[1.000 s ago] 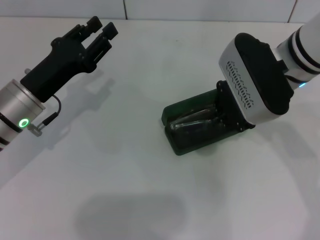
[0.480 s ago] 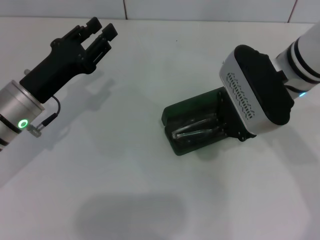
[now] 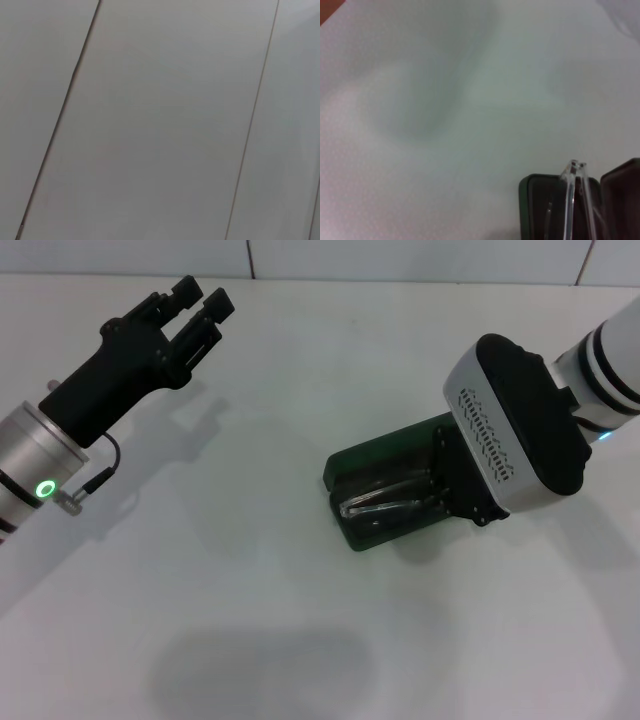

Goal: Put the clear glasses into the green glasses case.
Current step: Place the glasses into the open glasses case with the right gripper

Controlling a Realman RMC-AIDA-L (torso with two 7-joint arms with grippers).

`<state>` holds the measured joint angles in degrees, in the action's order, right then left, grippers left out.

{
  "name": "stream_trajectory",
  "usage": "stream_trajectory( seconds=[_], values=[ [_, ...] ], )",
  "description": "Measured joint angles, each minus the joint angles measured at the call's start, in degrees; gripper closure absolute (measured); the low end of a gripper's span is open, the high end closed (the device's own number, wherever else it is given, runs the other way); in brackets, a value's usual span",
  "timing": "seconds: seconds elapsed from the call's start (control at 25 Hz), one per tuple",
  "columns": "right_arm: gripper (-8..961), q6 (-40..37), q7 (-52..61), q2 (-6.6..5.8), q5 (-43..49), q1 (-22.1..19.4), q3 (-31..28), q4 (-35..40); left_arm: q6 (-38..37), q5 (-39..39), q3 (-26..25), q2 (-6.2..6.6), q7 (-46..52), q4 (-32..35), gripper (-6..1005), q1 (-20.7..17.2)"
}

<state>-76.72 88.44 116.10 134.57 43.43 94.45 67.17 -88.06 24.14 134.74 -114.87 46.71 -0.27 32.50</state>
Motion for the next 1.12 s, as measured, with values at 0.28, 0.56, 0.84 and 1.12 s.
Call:
stream_trajectory(
  seconds=[0.28,0.56,0.84,1.12],
  values=[
    [901,0.0,1.5,0.0,0.0,0.2,-0.3,-0.5,0.0,0.0,0.0,0.0,0.1,0.0,492,0.2],
    [888,-0.4,2.9,-0.04,0.0,0.4,-1.0,-0.5,0.0,-0.1,0.0,0.0,0.1,0.0,493,0.4],
    [736,-0.9,3.9,-0.11,-0.8,0.5,-1.1,0.3,-0.1,-0.2,0.0,0.0,0.1,0.0,493,0.4],
    [487,-0.6,4.1,-0.2,-1.0,-1.2,-2.0,3.8,-0.1,-0.2,0.0,-0.06,0.1,0.0,493,0.0]
  ],
)
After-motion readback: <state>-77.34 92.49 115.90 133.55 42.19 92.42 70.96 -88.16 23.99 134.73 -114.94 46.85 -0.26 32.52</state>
